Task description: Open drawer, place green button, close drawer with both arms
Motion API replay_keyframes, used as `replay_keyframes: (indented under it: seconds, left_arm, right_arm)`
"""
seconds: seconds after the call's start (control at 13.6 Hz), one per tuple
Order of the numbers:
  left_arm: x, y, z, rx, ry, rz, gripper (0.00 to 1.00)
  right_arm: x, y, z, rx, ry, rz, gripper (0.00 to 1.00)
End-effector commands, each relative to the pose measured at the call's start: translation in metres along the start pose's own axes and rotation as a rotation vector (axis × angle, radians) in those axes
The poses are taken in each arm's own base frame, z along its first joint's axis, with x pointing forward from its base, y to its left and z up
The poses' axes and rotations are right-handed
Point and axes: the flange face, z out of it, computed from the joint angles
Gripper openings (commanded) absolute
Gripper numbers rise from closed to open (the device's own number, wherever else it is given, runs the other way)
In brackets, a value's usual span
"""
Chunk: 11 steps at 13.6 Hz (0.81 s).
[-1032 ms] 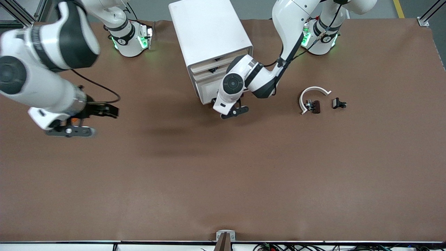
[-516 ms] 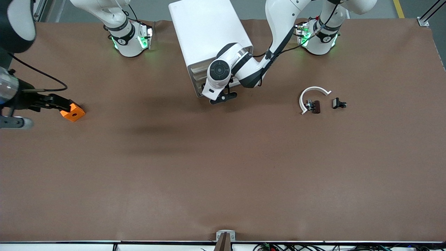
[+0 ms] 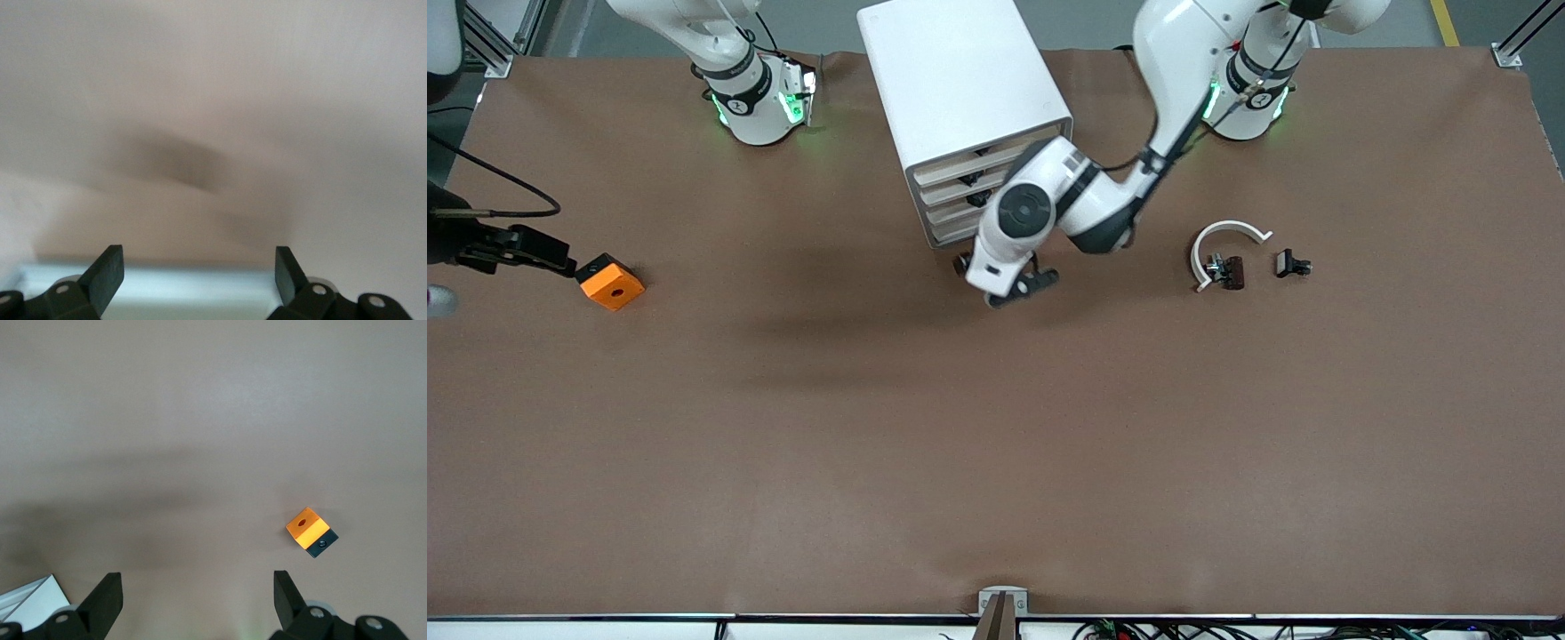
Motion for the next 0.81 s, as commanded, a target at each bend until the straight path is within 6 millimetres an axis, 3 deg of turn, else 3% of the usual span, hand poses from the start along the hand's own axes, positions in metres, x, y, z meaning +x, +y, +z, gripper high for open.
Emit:
replay_keyframes:
  seconds: [0.0,0.29,0.52,0.74]
  left_arm:
    - [0.068,-0.017,-0.062,-0.028,0.136,-0.020,1.00]
    - [0.116,-0.048,-0.155,-0.086,0.297,-0.046,1.00]
    - [0.142,-0.087,-0.216,-0.095,0.342,-0.095,1.00]
    - [0.161,-0.136,-0.276,-0.051,0.368,0.009,1.00]
  right_arm:
    - [-0.017,0.023,-0.018,0.031,0.006,0.022,1.00]
    - [-0.025,0.053,-0.020,0.037,-0.010,-0.143,1.00]
    - [-0.041,0.046,-0.027,0.039,-0.008,-0.106,1.00]
    - [-0.064,0.034,-0.035,0.040,0.012,0.004,1.00]
